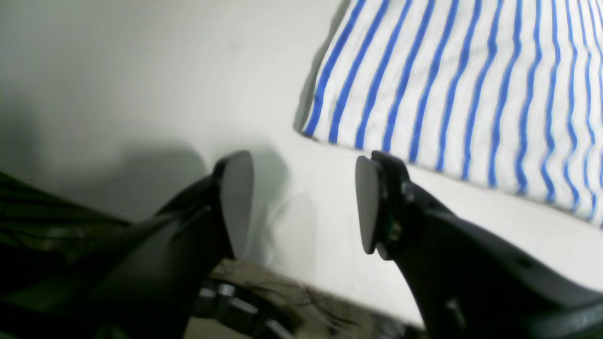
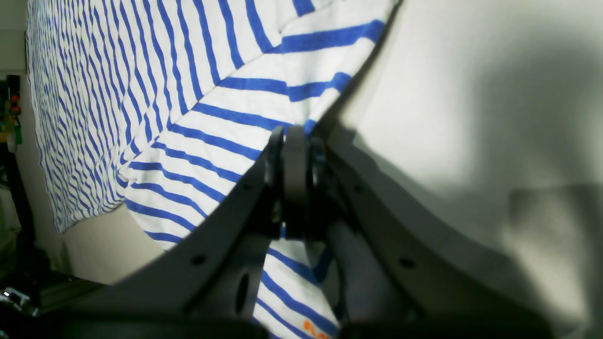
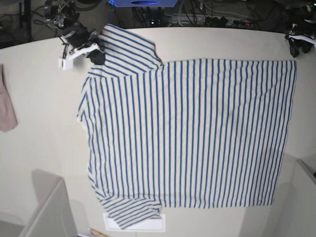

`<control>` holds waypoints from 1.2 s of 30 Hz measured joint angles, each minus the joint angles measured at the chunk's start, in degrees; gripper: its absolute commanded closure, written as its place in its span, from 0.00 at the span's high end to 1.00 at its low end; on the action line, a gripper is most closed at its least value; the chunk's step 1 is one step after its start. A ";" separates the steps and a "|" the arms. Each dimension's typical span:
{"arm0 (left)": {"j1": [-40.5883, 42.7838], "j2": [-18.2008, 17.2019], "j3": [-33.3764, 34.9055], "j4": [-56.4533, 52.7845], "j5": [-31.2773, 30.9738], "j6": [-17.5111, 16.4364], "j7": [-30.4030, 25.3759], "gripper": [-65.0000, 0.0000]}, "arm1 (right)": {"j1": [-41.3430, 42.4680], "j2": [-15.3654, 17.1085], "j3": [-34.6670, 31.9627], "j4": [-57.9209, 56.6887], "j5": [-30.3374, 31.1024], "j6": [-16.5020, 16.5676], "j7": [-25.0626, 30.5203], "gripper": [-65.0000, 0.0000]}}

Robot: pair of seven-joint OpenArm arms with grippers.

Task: Fold the T-shirt properly
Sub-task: 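Lower both grippers and pinch the shirt's shoulder corners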

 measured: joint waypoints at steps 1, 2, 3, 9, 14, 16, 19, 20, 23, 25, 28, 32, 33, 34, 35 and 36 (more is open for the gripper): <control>-1.31 -0.46 0.00 -1.03 0.35 0.00 3.23 0.50 | 0.00 0.02 0.02 0.00 0.00 0.00 0.00 0.00; -2.47 -0.90 -0.07 -1.90 0.79 0.04 4.94 0.50 | 0.00 0.00 0.02 0.00 0.00 0.00 0.00 0.00; -3.56 -1.05 -0.20 -2.45 0.66 0.07 5.73 0.50 | 0.00 0.00 0.02 0.00 0.00 0.00 0.00 0.00; -7.74 -1.07 0.13 -4.72 0.00 0.00 5.60 0.49 | 0.00 0.00 0.02 0.02 0.02 0.02 -0.07 0.00; -10.10 -1.95 -0.83 -11.89 -1.92 -0.44 2.64 0.49 | 0.02 1.49 -0.42 0.13 0.13 0.02 -0.72 0.00; -11.04 -1.97 -0.70 -13.05 -2.23 -0.44 1.66 0.49 | 0.02 1.53 -0.26 0.17 0.24 0.02 -0.85 0.00; -11.63 -1.92 -0.37 -13.14 -2.45 -0.68 1.79 0.48 | 0.02 1.75 -0.26 0.17 0.39 0.02 -0.90 0.00; -11.76 -1.88 -0.35 -13.14 -2.40 -0.66 1.84 0.48 | 0.00 1.77 -0.24 0.17 0.42 0.02 -1.07 0.00; -12.13 -1.64 -0.33 -13.14 -2.43 -0.66 1.84 0.48 | 0.00 1.75 -0.24 0.17 0.44 0.02 -1.03 0.00; -12.15 -1.64 -0.35 -13.33 -2.45 -0.63 1.77 0.41 | 0.02 1.75 -0.24 0.17 0.44 0.02 -1.05 0.00; -12.11 -1.62 -0.37 -13.66 -2.38 -0.63 1.86 0.18 | 0.02 1.75 -0.24 0.15 0.42 0.02 -1.03 0.00; -12.09 -1.51 -0.31 -13.40 -2.21 -0.61 2.60 0.00 | 0.02 1.75 -0.24 0.15 0.44 0.02 -0.98 0.00; -12.09 -1.49 -0.20 -13.09 -2.19 -0.61 2.91 0.00 | 0.02 1.75 -0.24 0.15 0.44 0.02 -0.98 0.00; -11.98 -1.46 -0.11 -12.55 -1.95 -0.61 3.13 0.00 | 0.00 1.75 -0.24 0.15 0.44 0.02 -0.98 0.00; -11.85 -1.42 -0.04 -11.76 -1.68 -0.61 3.61 0.00 | 0.00 1.73 -0.24 0.15 0.44 0.02 -0.94 0.00; -11.67 -1.40 0.02 -10.86 -1.05 -0.61 4.11 0.00 | 0.00 1.73 -0.24 0.17 0.44 0.02 -0.94 0.00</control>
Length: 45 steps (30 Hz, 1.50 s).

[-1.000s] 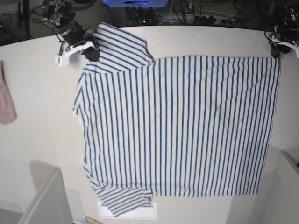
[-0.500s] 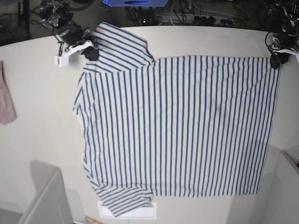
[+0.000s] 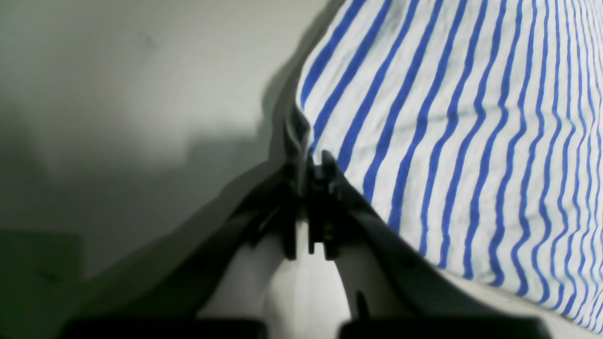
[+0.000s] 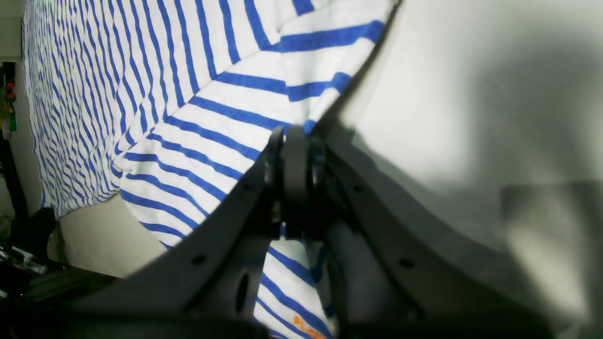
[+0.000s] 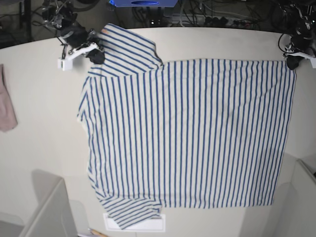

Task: Fold the T-shirt properly
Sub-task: 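Lower both grippers and pinch the shirt's shoulder corners, then lift the shoulder corners and pull them apart to straighten the shirt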

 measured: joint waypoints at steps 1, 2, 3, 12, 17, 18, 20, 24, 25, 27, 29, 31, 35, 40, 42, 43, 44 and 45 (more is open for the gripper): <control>0.11 0.13 0.02 0.76 0.68 0.00 0.55 0.00 | 0.00 0.00 0.00 0.15 -0.04 0.00 -0.04 0.00; 0.68 0.17 0.13 1.51 0.81 0.09 0.59 0.00 | -0.02 0.00 0.00 0.44 -0.28 -0.02 -0.20 0.00; 1.49 0.24 0.31 2.34 0.94 0.11 0.83 0.00 | -0.15 0.00 0.00 0.76 -0.72 -0.02 -0.37 0.00; 6.78 0.35 0.28 8.15 1.84 0.46 1.79 0.00 | -1.62 0.02 0.15 1.77 -0.90 -0.66 -0.31 0.00; 8.98 0.37 0.31 8.22 1.86 0.46 1.84 0.00 | -4.13 0.07 0.15 3.54 -1.57 -0.85 -0.24 0.00; 9.33 0.46 0.31 8.61 1.97 0.48 1.92 0.00 | -4.94 0.13 0.15 4.39 -2.03 -0.96 -0.48 0.00; 10.49 0.42 0.39 10.34 1.92 0.44 2.05 0.00 | -6.78 0.13 0.15 6.40 -2.71 -1.97 -1.36 0.00; 11.91 0.50 0.37 13.92 1.99 0.46 1.92 0.00 | -7.58 0.13 -0.20 8.63 -4.00 -2.97 -2.99 0.00; 12.37 0.59 0.37 14.93 1.90 0.46 1.90 0.00 | -7.63 0.13 -0.20 8.98 -4.15 -3.08 -3.28 0.00; 13.05 0.57 0.35 17.03 1.88 0.46 1.95 0.00 | -7.80 0.15 -0.24 10.54 -5.35 -3.72 -4.31 0.00; 13.25 0.59 0.15 18.51 1.92 0.46 1.90 0.00 | -8.20 0.15 -0.28 12.72 -5.29 -3.93 -4.35 0.00; 13.11 0.59 0.26 19.45 1.90 0.46 1.99 0.00 | -8.04 0.13 -0.28 14.69 -5.27 -3.89 -4.74 0.00; 12.63 0.70 0.28 22.25 1.92 0.46 2.19 0.00 | -6.56 0.15 -0.28 17.64 -5.05 -3.91 -4.68 0.00; 10.47 1.55 0.33 25.94 1.84 0.46 2.23 0.00 | -3.32 0.15 -0.44 18.14 -5.07 -3.91 -8.07 0.00; 9.29 1.49 0.35 25.99 1.84 1.11 2.23 0.00 | -1.03 0.15 -0.39 18.14 -5.09 -3.91 -10.47 0.00; 8.70 1.46 0.35 25.99 1.88 1.09 2.23 0.00 | 0.04 0.00 -0.39 18.16 -5.03 -3.91 -11.17 0.00; 8.35 1.42 0.37 25.99 1.86 1.11 2.21 0.00 | 0.92 -0.20 -0.39 18.16 -5.03 -3.91 -11.37 0.00; 8.20 1.33 0.39 25.99 1.84 1.09 2.21 0.00 | 1.60 -0.33 -0.39 18.16 -5.03 -3.91 -11.56 0.00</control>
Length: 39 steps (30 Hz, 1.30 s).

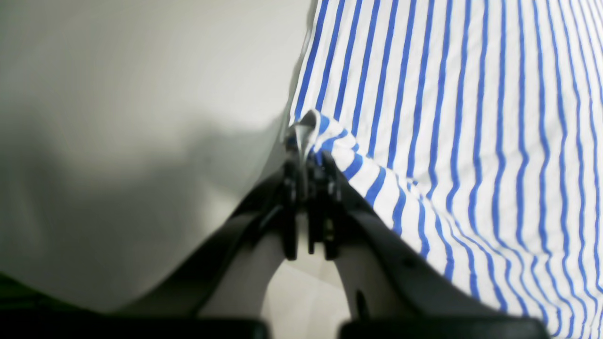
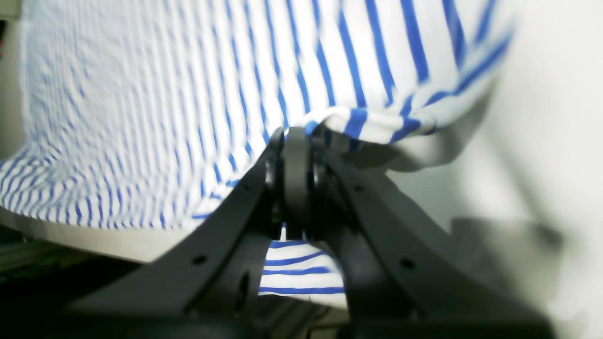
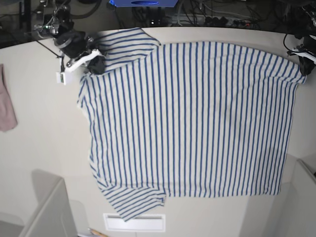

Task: Fold the T-shirt properly
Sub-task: 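Lift the shoulder corners and pull them apart to straighten the shirt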

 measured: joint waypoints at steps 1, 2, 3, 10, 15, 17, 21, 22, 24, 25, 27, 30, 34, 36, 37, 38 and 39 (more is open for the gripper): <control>-0.04 -0.02 -0.02 0.00 0.00 0.02 0.02 0.00 | 0.52 0.02 0.00 0.00 0.00 0.00 -0.76 0.00; -0.04 -0.04 -0.02 0.00 0.02 0.09 0.02 0.00 | 1.22 0.00 0.00 0.00 -0.04 0.00 -1.36 0.00; -0.48 0.04 -0.02 0.07 0.04 1.51 0.20 0.00 | 1.92 -0.02 0.00 0.00 -0.04 0.00 -1.60 0.00; -4.68 -0.28 0.66 0.04 0.04 3.69 4.39 0.00 | 8.72 0.00 0.00 0.02 0.00 -0.02 -6.84 0.00; -6.05 -0.31 1.03 0.02 0.02 5.60 4.55 0.00 | 12.02 -0.26 0.04 0.02 -0.09 0.00 -8.74 0.00; -6.38 -0.28 0.98 -0.02 0.04 5.68 4.76 0.00 | 13.38 -0.26 0.22 0.00 -0.04 0.00 -9.92 0.00; -7.74 -0.72 1.14 -2.69 0.04 5.68 4.68 0.00 | 16.17 -0.28 0.22 -0.07 -0.02 -0.02 -10.99 0.00; -7.80 -0.98 1.40 -3.26 0.70 5.68 4.70 0.00 | 17.03 -0.28 0.22 -0.07 -0.07 0.00 -11.21 0.00; -8.76 -1.22 2.95 -4.15 4.81 6.08 4.76 0.00 | 18.95 -0.26 0.24 -0.76 0.00 0.00 -11.76 0.00; -9.42 -1.20 3.76 -4.44 6.64 6.05 4.79 0.00 | 19.91 -0.28 0.33 -1.62 0.15 0.00 -12.33 0.00; -11.04 -0.72 4.50 -4.55 7.91 5.81 4.66 0.00 | 21.70 -0.31 0.39 -3.61 -0.20 -0.02 -13.94 0.00; -13.09 -0.79 4.48 -4.52 9.49 5.66 4.50 0.00 | 23.21 -0.13 0.39 -5.75 -0.22 -0.02 -13.64 0.00; -14.51 -0.90 4.33 -4.59 10.54 5.70 4.74 0.00 | 26.14 -0.31 0.37 -10.25 -0.09 0.00 -13.75 0.00; -15.45 -1.03 5.18 -4.59 10.54 5.97 4.66 0.00 | 27.43 -0.15 0.52 -12.02 -0.42 -0.02 -13.64 0.00; -15.78 -1.11 5.95 -4.59 10.49 5.86 4.52 0.00 | 27.87 -0.15 0.59 -12.55 -0.35 -0.02 -13.62 0.00; -16.04 -1.03 6.27 -4.59 10.34 5.86 4.52 0.00 | 28.09 -0.15 0.61 -12.79 -0.46 -0.02 -13.64 0.00; -16.04 -0.96 6.56 -4.59 10.34 5.86 4.52 0.00 | 28.13 -0.15 0.61 -12.79 -0.42 -0.02 -13.66 0.00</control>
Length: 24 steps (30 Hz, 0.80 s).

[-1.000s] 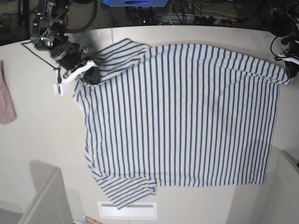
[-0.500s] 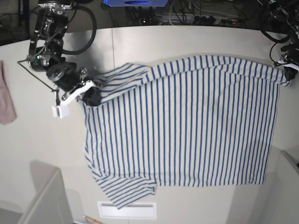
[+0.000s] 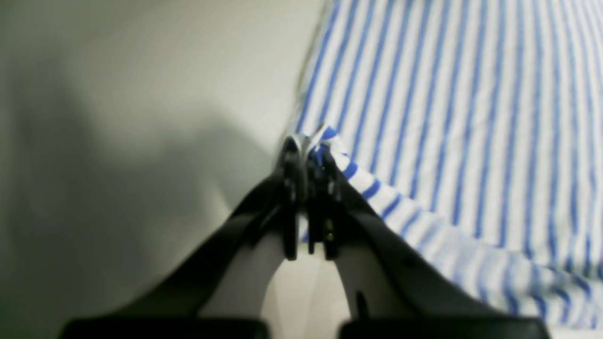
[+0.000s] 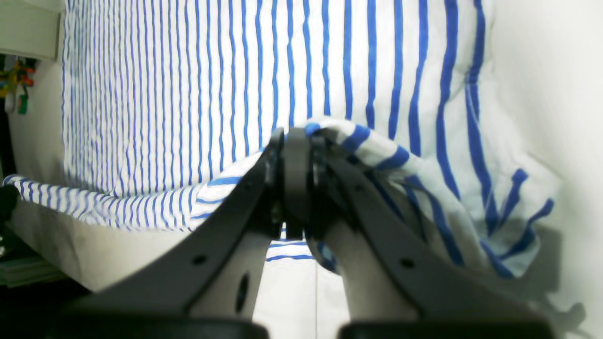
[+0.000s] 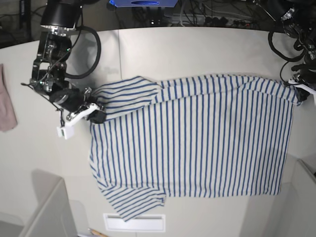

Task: Fold the T-shirt properly
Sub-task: 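Lift the shoulder corners and pull them apart to straighten the shirt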

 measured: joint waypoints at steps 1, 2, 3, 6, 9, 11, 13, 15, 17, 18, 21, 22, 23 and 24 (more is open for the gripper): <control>-0.17 0.04 0.13 0.00 0.52 -0.02 0.02 0.00 | 0.13 0.00 0.00 0.00 0.04 0.00 -0.02 0.00; -0.63 0.15 0.07 -0.07 2.25 -0.02 0.11 0.00 | 0.31 0.00 0.00 0.00 0.04 0.00 0.00 0.00; -1.36 0.13 0.02 -0.44 4.22 0.00 0.31 0.00 | 0.66 0.00 0.00 -0.04 -0.02 0.00 -0.02 0.00; -4.02 0.07 0.07 -3.15 6.84 0.13 0.02 0.00 | 2.54 0.00 0.00 -2.34 0.17 0.00 0.17 0.00; -5.33 0.09 0.20 -5.53 7.23 0.02 0.00 0.00 | 3.48 0.20 0.00 -4.07 0.00 0.00 0.22 0.00; -5.79 0.04 0.17 -6.29 7.93 0.07 0.02 0.00 | 3.80 0.48 0.00 -4.83 -0.02 0.00 0.48 0.00; -6.23 0.02 0.17 -6.32 7.96 0.04 0.00 0.00 | 3.96 0.31 1.36 -5.53 0.24 0.00 1.07 0.00; -6.49 -0.04 0.87 -6.32 7.93 0.09 -0.11 0.00 | 4.22 0.52 2.54 -6.84 0.15 0.00 1.44 0.00; -6.40 -0.26 2.91 -6.54 8.00 0.15 -0.22 0.00 | 4.79 0.68 2.51 -8.59 -0.28 -0.20 1.53 0.00; -6.43 -0.11 3.61 -6.54 7.91 0.04 -0.20 0.00 | 5.11 0.63 2.51 -9.25 -0.02 -0.31 1.73 0.00; -6.80 0.09 3.74 -6.58 7.78 -0.02 -0.13 0.00 | 5.73 0.31 2.23 -11.28 0.09 -0.33 2.05 0.00; -7.21 0.02 3.67 -6.60 8.13 0.09 -0.07 0.00 | 5.86 0.31 2.25 -11.78 0.00 -0.35 1.92 0.00; -7.69 -0.15 3.50 -6.86 8.09 0.20 -0.07 0.00 | 5.99 0.35 2.25 -12.26 -0.04 -0.35 1.95 0.00; -8.24 -0.31 3.52 -7.34 8.04 0.17 -0.24 0.00 | 6.19 0.37 2.25 -12.70 -0.07 -0.39 1.97 0.00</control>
